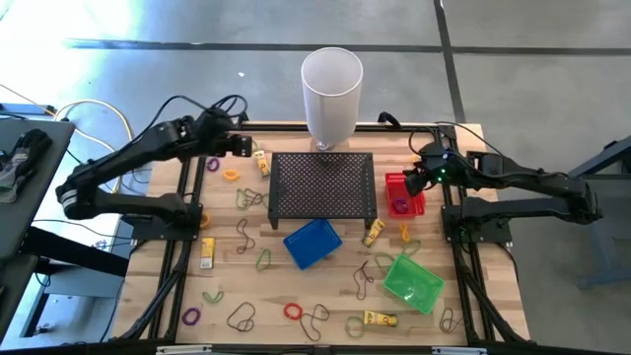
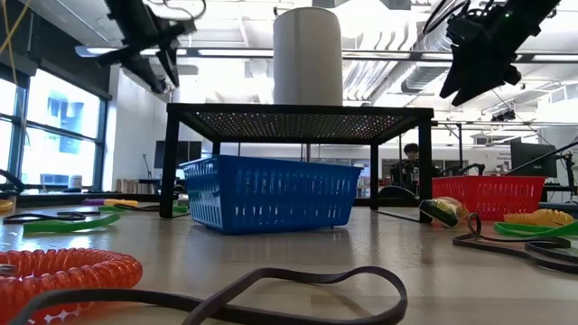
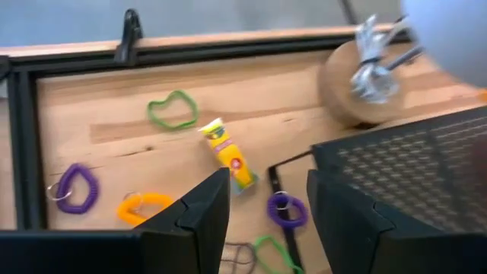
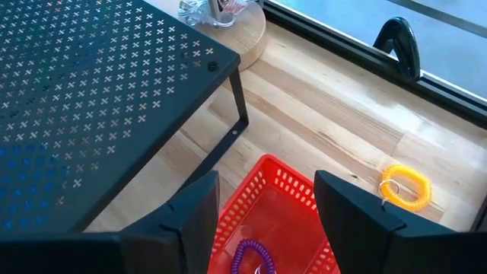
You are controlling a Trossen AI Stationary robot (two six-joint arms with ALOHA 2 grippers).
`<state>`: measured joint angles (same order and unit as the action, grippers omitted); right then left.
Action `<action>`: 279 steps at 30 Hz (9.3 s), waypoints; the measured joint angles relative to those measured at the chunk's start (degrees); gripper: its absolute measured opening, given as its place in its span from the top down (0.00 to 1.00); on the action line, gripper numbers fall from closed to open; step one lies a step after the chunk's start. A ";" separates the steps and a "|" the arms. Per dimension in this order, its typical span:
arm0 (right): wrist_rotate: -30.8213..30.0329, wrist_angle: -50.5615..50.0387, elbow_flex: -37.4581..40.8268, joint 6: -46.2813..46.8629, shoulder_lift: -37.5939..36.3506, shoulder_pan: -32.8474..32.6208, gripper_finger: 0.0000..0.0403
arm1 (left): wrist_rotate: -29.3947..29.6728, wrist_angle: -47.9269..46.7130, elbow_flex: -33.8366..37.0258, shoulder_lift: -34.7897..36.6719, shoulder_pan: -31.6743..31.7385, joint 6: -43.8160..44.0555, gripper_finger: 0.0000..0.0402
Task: Pick & Place Office Desk Supplies
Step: Put the green rubber band into the blue bin, then put the violet rubber band into the blue bin
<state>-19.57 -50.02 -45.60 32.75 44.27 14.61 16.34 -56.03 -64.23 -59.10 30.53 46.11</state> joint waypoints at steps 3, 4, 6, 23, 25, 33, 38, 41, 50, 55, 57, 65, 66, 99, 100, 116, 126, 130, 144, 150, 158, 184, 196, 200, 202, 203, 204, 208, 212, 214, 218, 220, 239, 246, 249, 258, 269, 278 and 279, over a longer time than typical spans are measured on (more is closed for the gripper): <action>0.11 -0.24 0.00 -0.01 0.00 0.00 0.50 | -0.46 -2.11 0.01 -3.04 1.95 1.90 0.58; 0.22 -0.44 0.00 -0.02 0.00 0.00 0.50 | -0.95 -2.80 0.02 -3.98 2.80 2.15 0.58; 0.31 -0.93 0.00 -0.02 0.00 0.00 0.50 | -2.63 -3.57 0.02 -5.80 4.94 1.29 0.58; 0.68 -2.10 -0.09 0.44 0.02 0.00 0.50 | -12.97 -0.60 0.04 -23.24 23.26 -8.79 0.57; 1.51 -2.06 -0.09 0.62 0.02 0.01 0.50 | -12.23 1.88 0.04 -26.22 23.96 -8.73 0.57; 2.79 -2.01 -0.09 2.15 0.02 0.02 0.50 | -13.80 11.61 0.04 -34.26 27.80 -5.35 0.58; 4.55 -1.99 -0.09 2.16 0.02 0.02 0.50 | -14.16 13.01 0.04 -37.37 29.56 -4.25 0.58; 4.74 -1.99 -0.09 2.16 0.02 0.01 0.50 | -14.23 13.28 0.04 -38.73 29.45 -4.20 0.58; 4.65 -1.99 -0.09 2.10 0.02 0.02 0.50 | -12.98 15.85 0.07 -39.31 29.19 -4.08 0.58; 4.57 -2.01 -0.09 1.95 0.02 0.01 0.50 | -11.54 15.85 0.07 -39.31 29.19 -4.09 0.58; 4.57 -2.01 -0.07 1.93 0.02 0.02 0.50 | -11.52 15.84 0.06 -39.31 29.19 -4.09 0.58; 4.55 -2.03 -0.07 1.53 0.02 0.01 0.50 | -11.49 15.40 0.07 -39.31 29.19 -8.92 0.58; 4.52 -2.03 -0.07 1.53 0.02 0.02 0.50 | -11.59 15.44 0.07 -39.31 29.19 -9.18 0.58; 4.52 -2.10 0.00 1.49 0.04 0.01 0.50 | -13.02 14.51 -0.04 -44.78 29.17 -4.08 0.73; 4.52 -2.10 0.00 1.49 0.02 0.01 0.50 | -13.00 14.51 -0.04 -44.79 29.17 -4.09 0.76; 4.52 -2.10 0.00 1.49 0.04 0.01 0.50 | -11.63 14.06 0.33 -41.35 28.24 -8.85 1.00; 1.69 -2.08 0.00 0.93 0.04 0.02 0.50 | -8.61 9.95 0.10 -24.29 24.06 -11.60 1.00; 1.82 -2.10 0.00 -0.11 0.04 0.00 0.50 | -8.72 6.78 0.04 -16.28 21.32 -12.32 1.00; 1.51 -2.03 0.00 -3.08 0.04 0.01 0.50 | -8.98 -4.59 0.04 3.80 -4.79 0.95 1.00; 1.66 -2.24 0.00 -4.11 0.04 0.00 0.50 | -6.75 -3.74 0.04 4.48 -22.21 10.79 1.00; 6.98 -3.19 0.00 -2.62 0.02 -0.02 0.50 | 3.97 -3.73 -0.07 0.64 -43.87 25.28 1.00; 1.41 -2.32 0.00 16.33 -0.35 -11.18 0.50 | 25.73 13.61 -3.15 -21.23 -63.49 25.67 1.00; -1.26 -3.48 0.00 17.14 0.17 -18.28 0.50 | 27.16 28.94 -3.15 -32.64 -54.55 3.79 1.00; 0.25 -4.68 0.00 16.81 0.17 -19.31 0.50 | 24.81 31.21 -3.15 -35.51 -54.23 -6.66 1.00; 0.28 -5.62 0.00 16.92 0.14 -20.02 0.50 | 24.42 32.65 -3.13 -36.78 -54.35 -11.21 1.00; 0.26 -5.82 0.00 16.92 0.15 -20.32 0.50 | 24.22 33.79 -3.13 -37.26 -54.35 -13.32 1.00; 0.26 -5.93 0.00 16.92 0.15 -20.64 0.50 | 24.05 34.56 -3.13 -37.48 -54.35 -15.06 1.00; 0.25 -6.25 0.00 16.94 0.16 -21.71 0.50 | 23.86 35.77 -3.13 -38.28 -54.01 -18.28 1.00; 0.24 -6.36 0.00 16.87 0.15 -23.08 0.50 | 22.00 35.80 -3.08 -38.24 -53.05 -17.58 1.00; 0.24 -6.36 0.00 16.68 0.15 -23.53 0.50 | 21.69 35.64 -3.08 -38.24 -52.81 -17.52 1.00; 0.17 -6.36 0.00 16.62 0.15 -24.29 0.50 | 18.87 35.06 -3.08 -38.24 -52.68 -17.45 1.00; 0.15 -6.36 0.00 16.59 0.15 -24.71 0.50 | 18.17 34.13 -3.08 -38.24 -52.42 -17.45 0.98; -0.22 -6.37 0.00 15.43 0.15 -25.14 0.50 | 13.61 33.83 -3.06 -37.36 -52.82 -9.50 0.72; -0.22 -6.68 0.00 14.96 0.16 -25.14 0.50 | 1.87 31.26 -3.06 -31.38 -52.31 -1.87 0.72; -0.21 -6.75 0.00 14.22 0.15 -25.14 0.50 | -6.43 25.18 -3.15 -28.61 -52.29 3.82 0.72; -0.22 -7.06 0.00 13.32 0.15 -25.14 0.50 | -27.33 -2.17 -3.15 -24.88 -52.17 26.17 0.72; 0.44 -6.71 2.06 14.17 0.17 -25.14 0.50 | -26.68 -13.04 -3.10 -25.10 -54.85 29.27 0.72; 2.03 -2.65 2.16 14.43 0.17 -25.19 0.50 | -26.64 -12.50 -1.16 -25.10 -54.31 19.44 0.72; 2.16 -2.48 2.16 14.80 0.17 -25.38 0.50 | -26.62 -12.33 -0.42 -25.10 -53.94 18.47 0.72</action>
<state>-17.41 -52.50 -43.44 47.55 44.45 -10.77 -10.28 -68.35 -64.64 -84.20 -23.40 64.58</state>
